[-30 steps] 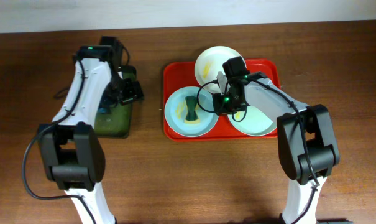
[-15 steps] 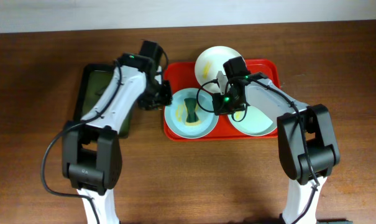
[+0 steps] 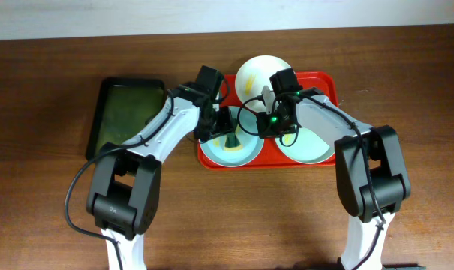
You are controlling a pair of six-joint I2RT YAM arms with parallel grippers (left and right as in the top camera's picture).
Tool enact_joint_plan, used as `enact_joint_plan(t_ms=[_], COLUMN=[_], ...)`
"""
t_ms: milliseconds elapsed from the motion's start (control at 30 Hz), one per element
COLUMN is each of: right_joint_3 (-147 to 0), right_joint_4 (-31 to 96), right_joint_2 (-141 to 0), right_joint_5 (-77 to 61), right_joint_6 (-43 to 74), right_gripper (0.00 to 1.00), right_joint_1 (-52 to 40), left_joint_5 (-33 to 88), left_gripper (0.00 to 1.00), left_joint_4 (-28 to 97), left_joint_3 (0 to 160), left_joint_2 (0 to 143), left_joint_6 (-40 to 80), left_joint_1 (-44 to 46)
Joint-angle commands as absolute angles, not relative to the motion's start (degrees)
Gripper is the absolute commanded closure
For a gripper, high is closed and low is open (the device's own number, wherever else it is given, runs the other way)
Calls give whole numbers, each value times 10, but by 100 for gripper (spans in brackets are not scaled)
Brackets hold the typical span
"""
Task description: Clean dirty plates on tray and stack at the side
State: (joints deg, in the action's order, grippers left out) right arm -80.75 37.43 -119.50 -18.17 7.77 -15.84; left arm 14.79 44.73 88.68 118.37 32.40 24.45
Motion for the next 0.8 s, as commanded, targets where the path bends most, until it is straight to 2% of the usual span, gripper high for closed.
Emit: enact_joint_plan(t_ms=[0,433,467,567,633,733,767], right_joint_3=[-796,-796,-796,-796,-796,-796,-796], right_joint_4=[376,370,370,370,370,370,370], right_joint_2=[-1197,-1197,-1197,-1197,-1197,-1197,-1197], right_joint_5=[-180,-180,-180,-178,-177,-177,-178], right_joint_6=[74,73,73,73,73,73,73], right_gripper=[96,96,96,96,96,96,96], right_joint_1=[-160,-160,-160,-160,-160,-160,-160], left_joint_5=[120,100,100,79,48,14,8], left_gripper=[56,54,57,77,81,75,67], left_joint_4=[438,398,397,399,407,427,432], left_joint_3=[882,881,881,881,882,882,882], left_joint_2=[1173,1211,1215,1226,1226,1226,1227], left_joint_6=[354,369,369,369,369,368,369], left_joint_1=[253,284,286,288,287,287,287])
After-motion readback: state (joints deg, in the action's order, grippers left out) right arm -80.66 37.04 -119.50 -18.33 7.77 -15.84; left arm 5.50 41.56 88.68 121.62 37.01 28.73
